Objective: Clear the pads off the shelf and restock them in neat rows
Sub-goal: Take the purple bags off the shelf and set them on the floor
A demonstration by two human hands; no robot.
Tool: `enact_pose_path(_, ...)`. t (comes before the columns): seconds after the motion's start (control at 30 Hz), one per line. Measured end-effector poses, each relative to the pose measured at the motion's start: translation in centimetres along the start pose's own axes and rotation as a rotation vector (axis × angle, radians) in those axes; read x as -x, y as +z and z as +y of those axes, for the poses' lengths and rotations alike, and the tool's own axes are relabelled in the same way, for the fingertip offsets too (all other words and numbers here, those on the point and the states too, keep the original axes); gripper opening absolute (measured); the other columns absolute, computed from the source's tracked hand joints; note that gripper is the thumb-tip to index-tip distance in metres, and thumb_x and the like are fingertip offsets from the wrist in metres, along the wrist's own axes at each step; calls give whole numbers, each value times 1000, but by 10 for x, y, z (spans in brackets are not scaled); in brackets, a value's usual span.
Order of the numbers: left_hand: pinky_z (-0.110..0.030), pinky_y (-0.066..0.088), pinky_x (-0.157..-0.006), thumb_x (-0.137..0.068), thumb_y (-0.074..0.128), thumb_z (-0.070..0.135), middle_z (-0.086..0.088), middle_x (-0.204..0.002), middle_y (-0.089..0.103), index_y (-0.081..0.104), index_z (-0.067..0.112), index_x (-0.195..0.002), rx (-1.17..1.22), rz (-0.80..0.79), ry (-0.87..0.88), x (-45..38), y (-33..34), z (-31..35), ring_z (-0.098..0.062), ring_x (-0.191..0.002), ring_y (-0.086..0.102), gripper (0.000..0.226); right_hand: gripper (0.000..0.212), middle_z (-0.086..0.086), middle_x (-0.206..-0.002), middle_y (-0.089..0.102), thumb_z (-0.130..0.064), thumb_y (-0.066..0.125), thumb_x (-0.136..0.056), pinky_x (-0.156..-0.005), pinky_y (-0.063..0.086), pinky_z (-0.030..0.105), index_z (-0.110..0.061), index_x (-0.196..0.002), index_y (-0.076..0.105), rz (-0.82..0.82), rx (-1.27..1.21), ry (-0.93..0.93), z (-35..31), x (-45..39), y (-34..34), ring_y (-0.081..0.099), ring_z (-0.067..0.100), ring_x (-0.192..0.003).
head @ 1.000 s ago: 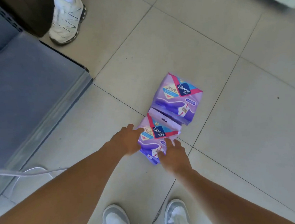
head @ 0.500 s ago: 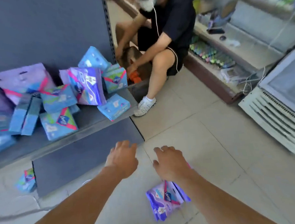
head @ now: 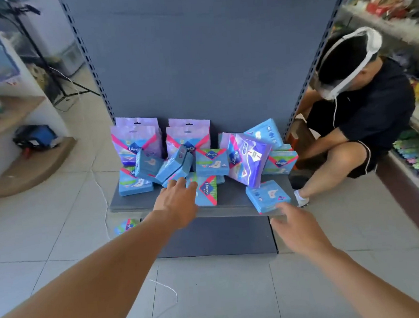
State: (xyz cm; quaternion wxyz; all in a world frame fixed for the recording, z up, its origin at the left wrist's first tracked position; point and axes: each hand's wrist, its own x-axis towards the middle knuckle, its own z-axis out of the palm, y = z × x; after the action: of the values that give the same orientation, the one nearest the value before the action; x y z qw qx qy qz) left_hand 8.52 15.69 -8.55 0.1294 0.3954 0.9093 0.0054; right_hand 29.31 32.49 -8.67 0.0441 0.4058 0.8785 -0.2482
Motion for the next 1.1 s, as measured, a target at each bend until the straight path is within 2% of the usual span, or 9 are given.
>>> enact_pose_path(0.13,-38,38,-98,-91,51,23,-8,-139,39,41,17,-136,0,57,19,-36,16,-29,-30,-129,37,46,37,7,-128,59,-28,53,-93,-86,44,33,-16,-128,50,21,9,17,-16,-43,26,54,29,-115)
enact_pose_path(0.3,-39,36,-101,-91,48,22,-8,-144,35,37,18,-139,61,89,66,-86,43,-51,-30,-131,33,49,32,11,-117,57,-26,60,-87,-83,45,37,-13,-116,56,145,74,-22,-42,-118,47,54,32,-111)
enact_pose_path(0.5,-38,41,-93,-90,51,21,-6,-132,41,40,19,-133,42,88,153,-128,64,-57,-28,-121,38,45,51,16,-141,41,-30,63,-86,-101,39,43,-7,-130,49,286,332,-113,-77,-201,39,37,36,-128)
enact_pose_path(0.63,-37,39,-87,-89,48,19,-7,-128,44,41,17,-131,-25,130,163,-143,65,-59,-29,-120,34,43,59,21,-146,33,-33,68,-81,-106,32,44,-11,-131,45,273,551,-123,-76,-246,35,28,37,-135)
enact_pose_path(0.77,-34,37,-88,-88,49,21,-7,-129,46,42,16,-132,-155,138,228,-149,66,-64,-28,-121,34,45,67,20,-139,38,-37,72,-78,-105,31,46,-15,-132,39,207,681,-92,-68,-266,39,31,36,-130)
enact_pose_path(0.9,-32,38,-87,-87,50,21,-6,-126,46,41,18,-132,-212,117,271,-152,60,-66,-26,-116,37,46,73,22,-130,42,-34,72,-81,-101,33,46,-10,-137,31,200,706,-85,-66,-268,43,42,39,-118)
enact_pose_path(1.0,-34,40,-90,-88,50,22,-7,-128,46,39,19,-135,-218,101,270,-153,53,-65,-26,-119,38,48,67,22,-130,39,-30,73,-81,-95,39,46,-5,-132,38,266,685,-90,-71,-266,40,42,40,-116)
enact_pose_path(1.1,-38,41,-96,-90,49,24,-8,-132,44,36,19,-140,-202,105,242,-152,44,-59,-27,-123,38,53,56,22,-133,36,-30,71,-84,-92,42,45,-3,-125,44,253,576,-69,-75,-262,34,37,39,-120)
